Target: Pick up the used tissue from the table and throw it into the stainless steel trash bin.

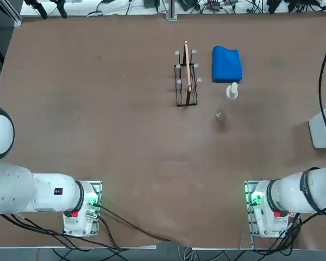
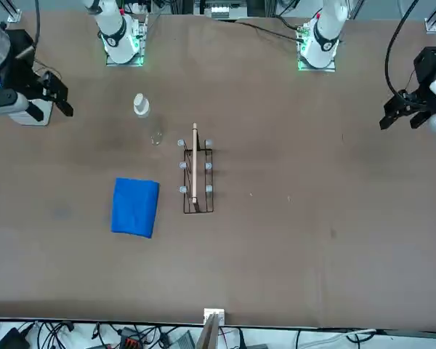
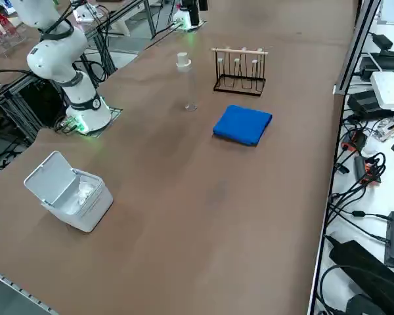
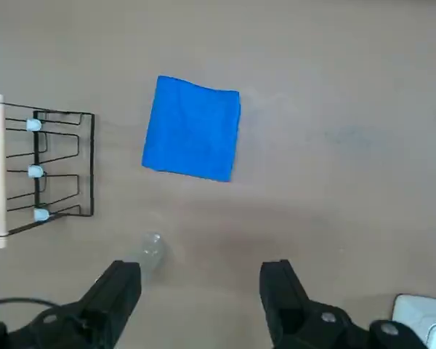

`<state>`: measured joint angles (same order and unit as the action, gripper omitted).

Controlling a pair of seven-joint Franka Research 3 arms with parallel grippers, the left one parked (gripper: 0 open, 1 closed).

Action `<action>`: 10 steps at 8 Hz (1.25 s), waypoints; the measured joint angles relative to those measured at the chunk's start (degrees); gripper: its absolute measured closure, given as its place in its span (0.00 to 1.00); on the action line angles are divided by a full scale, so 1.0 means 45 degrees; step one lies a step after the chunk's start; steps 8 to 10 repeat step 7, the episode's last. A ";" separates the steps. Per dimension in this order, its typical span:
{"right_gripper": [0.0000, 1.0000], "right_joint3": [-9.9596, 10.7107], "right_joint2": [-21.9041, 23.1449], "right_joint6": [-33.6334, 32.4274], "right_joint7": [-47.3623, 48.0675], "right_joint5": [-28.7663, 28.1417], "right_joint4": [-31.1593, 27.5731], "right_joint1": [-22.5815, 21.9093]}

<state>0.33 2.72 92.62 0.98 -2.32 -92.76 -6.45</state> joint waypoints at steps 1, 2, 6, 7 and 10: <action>0.00 0.0049 -0.0019 0.0000 0.0000 0.0000 -0.0003 0.0001; 0.00 0.0077 -0.0037 0.0000 0.0000 0.0000 -0.0006 0.0002; 0.00 0.0177 -0.0044 -0.0713 0.0001 0.0837 -0.0026 0.0048; 0.00 0.0207 -0.0043 -0.0886 0.0001 0.0913 -0.0026 0.0090; 0.00 0.0207 -0.0043 -0.0886 0.0001 0.0913 -0.0026 0.0090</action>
